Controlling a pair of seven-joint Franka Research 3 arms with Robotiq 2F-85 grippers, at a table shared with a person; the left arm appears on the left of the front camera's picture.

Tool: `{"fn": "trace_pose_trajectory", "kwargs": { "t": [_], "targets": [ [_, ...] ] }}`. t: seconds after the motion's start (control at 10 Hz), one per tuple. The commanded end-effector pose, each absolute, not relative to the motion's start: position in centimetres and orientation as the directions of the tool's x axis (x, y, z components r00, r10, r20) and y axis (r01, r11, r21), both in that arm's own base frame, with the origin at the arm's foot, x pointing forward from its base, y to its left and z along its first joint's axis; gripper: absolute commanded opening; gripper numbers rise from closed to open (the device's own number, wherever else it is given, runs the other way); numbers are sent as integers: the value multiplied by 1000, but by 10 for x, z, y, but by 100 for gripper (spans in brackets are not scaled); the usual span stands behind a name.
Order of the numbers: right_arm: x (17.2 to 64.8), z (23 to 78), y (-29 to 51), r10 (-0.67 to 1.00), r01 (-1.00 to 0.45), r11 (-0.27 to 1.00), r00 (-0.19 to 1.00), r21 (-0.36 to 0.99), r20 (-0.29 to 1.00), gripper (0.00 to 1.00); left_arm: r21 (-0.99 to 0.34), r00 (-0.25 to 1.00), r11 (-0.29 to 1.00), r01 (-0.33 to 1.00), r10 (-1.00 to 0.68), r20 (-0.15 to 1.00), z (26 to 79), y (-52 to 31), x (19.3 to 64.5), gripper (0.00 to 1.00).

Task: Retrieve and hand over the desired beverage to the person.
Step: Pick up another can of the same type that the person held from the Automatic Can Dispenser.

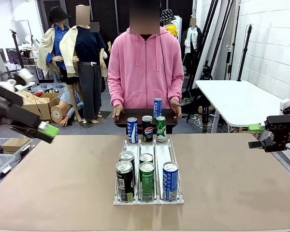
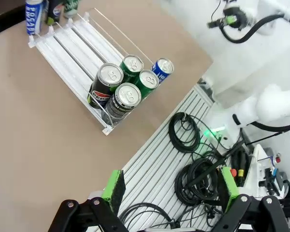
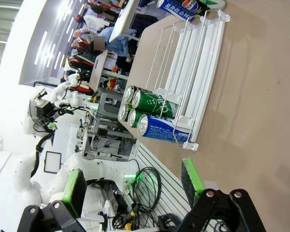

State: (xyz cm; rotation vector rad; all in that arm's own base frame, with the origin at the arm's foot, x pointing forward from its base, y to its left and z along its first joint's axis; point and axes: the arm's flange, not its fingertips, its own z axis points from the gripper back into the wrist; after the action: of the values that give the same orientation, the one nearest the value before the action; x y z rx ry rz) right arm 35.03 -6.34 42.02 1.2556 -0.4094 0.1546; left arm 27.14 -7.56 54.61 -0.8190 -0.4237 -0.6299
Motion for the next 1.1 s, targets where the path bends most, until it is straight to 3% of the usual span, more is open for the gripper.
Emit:
{"fn": "trace_pose_trajectory", "kwargs": {
  "t": [0.0,0.5,1.0],
  "targets": [
    [350,420,-64,-111,-336,304,917,892,383,100,-507,744,556,659,-381,549,556,-111,279,100],
    [350,420,-64,-111,-336,304,917,892,383,100,-355,755,682,639,-467,460,560,-235,281,100],
    [350,420,-64,-111,-336,304,917,892,383,100,-241,763,734,635,-549,341,525,-316,298,100]
  ]
}}
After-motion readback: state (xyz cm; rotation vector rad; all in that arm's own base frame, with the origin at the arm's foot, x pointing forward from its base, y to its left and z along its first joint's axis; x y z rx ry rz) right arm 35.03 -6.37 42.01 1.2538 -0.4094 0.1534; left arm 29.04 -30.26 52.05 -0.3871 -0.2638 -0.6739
